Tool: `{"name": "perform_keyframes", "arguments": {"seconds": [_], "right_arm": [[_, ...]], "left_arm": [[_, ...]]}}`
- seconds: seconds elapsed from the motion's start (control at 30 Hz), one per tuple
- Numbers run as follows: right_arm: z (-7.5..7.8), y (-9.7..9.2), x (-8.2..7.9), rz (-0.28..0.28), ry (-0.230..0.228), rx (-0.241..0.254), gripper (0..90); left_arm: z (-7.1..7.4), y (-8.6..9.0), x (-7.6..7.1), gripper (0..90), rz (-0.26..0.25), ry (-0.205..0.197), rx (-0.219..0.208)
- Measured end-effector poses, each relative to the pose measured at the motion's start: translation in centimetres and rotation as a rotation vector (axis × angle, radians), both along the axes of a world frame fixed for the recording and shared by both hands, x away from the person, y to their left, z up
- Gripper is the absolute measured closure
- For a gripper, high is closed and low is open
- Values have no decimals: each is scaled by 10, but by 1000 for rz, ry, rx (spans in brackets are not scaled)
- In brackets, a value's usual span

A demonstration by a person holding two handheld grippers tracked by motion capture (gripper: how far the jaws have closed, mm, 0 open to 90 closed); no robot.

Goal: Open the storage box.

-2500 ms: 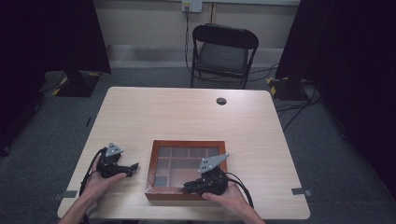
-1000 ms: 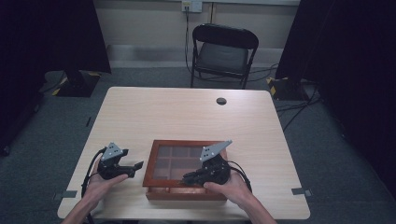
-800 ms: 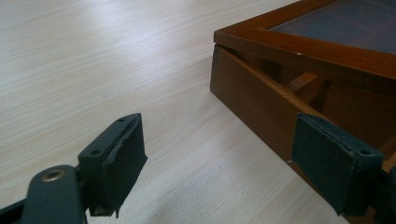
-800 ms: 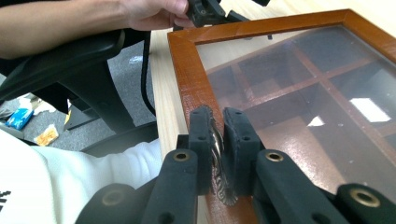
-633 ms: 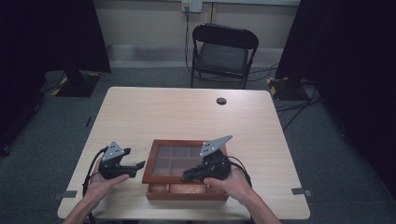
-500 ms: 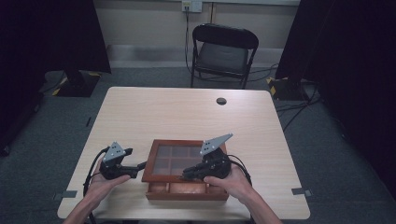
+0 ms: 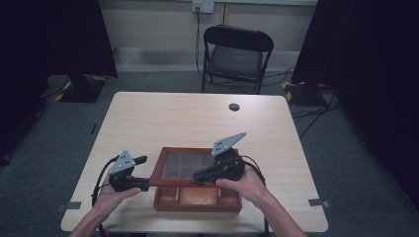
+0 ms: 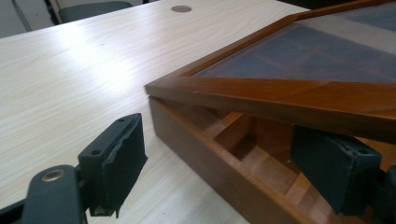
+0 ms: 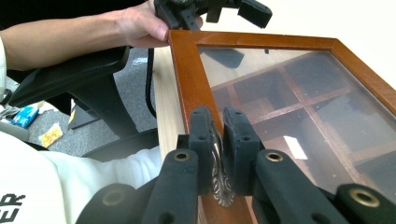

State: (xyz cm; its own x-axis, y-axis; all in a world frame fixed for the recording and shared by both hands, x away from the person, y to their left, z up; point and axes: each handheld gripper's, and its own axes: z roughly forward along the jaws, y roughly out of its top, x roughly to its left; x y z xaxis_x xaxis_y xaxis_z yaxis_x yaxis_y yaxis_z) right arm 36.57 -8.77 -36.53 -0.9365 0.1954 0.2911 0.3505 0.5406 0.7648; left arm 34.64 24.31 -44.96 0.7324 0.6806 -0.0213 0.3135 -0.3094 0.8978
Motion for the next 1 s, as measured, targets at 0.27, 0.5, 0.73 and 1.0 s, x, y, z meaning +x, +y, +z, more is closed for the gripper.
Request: {"name": "perform_keyframes", "arguments": {"seconds": [0.27,0.5,0.73,1.0], "right_arm": [[4,0,3,1,6,-1,831],[10,1,6,2,-4,-2,829],[9,-1,7,-12,-2,5,754],[8,-11,8,-73,-16,18,622]], "left_arm": [[7,-9,-6,202,-21,-40,-25],[8,-12,-3,226,-18,-70,-38],[7,-15,-4,259,-28,-76,-20],[8,-16,-5,325,-43,-96,-23]]}}
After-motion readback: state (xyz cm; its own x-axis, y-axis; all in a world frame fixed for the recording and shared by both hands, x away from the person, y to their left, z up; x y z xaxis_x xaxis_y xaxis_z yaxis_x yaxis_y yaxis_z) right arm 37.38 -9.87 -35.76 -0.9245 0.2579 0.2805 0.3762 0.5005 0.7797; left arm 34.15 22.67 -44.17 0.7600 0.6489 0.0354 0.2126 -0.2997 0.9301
